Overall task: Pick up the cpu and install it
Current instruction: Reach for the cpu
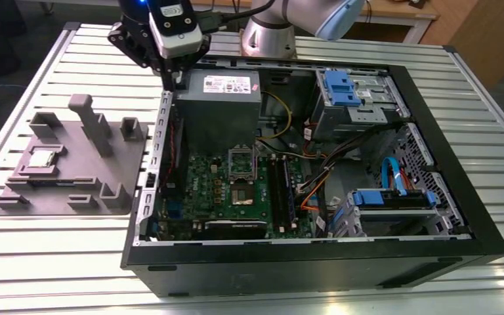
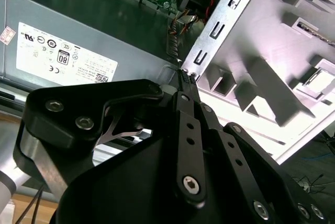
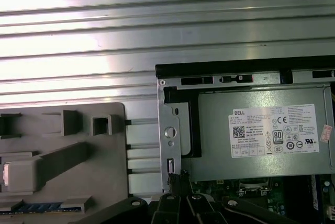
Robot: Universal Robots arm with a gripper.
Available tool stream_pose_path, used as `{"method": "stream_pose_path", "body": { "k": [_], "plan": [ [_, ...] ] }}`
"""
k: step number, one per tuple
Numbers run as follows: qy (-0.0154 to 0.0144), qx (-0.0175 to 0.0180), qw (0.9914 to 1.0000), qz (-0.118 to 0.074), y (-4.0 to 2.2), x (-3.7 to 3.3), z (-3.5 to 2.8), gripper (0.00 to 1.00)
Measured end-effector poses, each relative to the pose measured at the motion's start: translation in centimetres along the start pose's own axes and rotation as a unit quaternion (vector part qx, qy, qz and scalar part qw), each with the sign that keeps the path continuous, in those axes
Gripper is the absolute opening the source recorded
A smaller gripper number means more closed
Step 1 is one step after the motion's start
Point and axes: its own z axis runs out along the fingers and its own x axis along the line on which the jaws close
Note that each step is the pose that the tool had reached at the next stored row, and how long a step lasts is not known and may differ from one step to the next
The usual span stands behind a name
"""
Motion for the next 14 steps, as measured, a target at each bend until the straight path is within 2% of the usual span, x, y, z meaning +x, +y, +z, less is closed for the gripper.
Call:
{"method": "stream_pose_path", "body": {
  "k": [14],
  "plan": [
    [0.0,0.0,1.0,0.0,-0.04,0.5,0.06,0.1]
  ]
}}
